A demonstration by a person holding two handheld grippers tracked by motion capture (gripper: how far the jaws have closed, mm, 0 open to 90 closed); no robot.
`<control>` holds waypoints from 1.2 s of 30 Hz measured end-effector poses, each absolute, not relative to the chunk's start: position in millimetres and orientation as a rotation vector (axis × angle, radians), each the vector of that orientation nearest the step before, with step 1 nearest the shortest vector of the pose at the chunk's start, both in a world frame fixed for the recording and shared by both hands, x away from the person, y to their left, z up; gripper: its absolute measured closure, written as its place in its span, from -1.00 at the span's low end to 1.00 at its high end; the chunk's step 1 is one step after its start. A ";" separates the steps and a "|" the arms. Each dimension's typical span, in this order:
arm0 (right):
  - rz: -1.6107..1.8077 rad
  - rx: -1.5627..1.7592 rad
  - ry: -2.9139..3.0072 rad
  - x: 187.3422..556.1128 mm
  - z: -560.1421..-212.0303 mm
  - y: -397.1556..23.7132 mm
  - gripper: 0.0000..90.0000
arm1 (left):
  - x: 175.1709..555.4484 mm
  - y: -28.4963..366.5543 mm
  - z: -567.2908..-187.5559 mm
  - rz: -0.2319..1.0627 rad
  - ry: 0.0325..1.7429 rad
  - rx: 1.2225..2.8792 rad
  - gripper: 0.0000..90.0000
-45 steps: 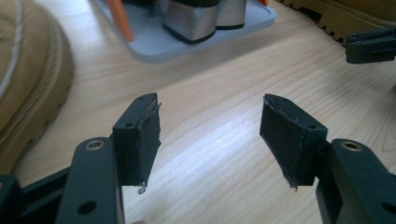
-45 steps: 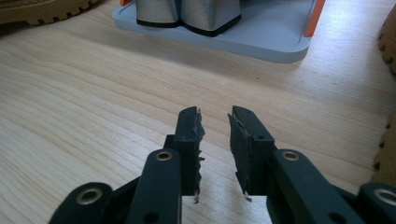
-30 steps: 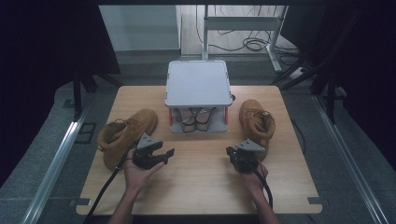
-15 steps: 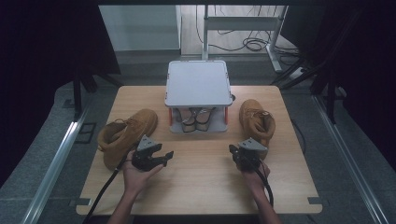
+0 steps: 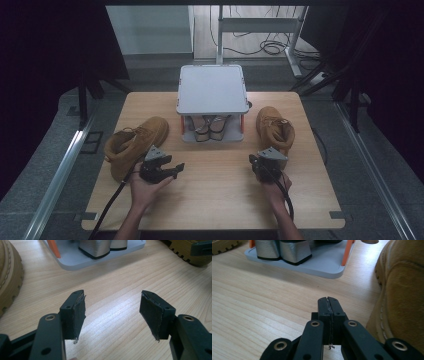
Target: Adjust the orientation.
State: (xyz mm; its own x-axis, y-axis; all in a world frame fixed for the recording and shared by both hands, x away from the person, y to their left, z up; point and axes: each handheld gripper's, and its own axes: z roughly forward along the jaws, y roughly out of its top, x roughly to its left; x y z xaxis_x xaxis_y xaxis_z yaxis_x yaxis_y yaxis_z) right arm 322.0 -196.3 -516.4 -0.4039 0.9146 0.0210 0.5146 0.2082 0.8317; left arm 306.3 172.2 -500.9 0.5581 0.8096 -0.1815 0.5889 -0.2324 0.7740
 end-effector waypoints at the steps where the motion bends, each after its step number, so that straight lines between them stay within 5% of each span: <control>1: 1.091 1.323 2.000 322.2 -516.0 -197.1 0.99 | 306.2 172.7 -501.1 0.320 1.132 1.937 -0.16; 36: 1.078 1.381 1.956 326.4 -517.5 -228.8 0.99 | 306.4 182.7 -504.0 0.310 1.173 1.919 -0.16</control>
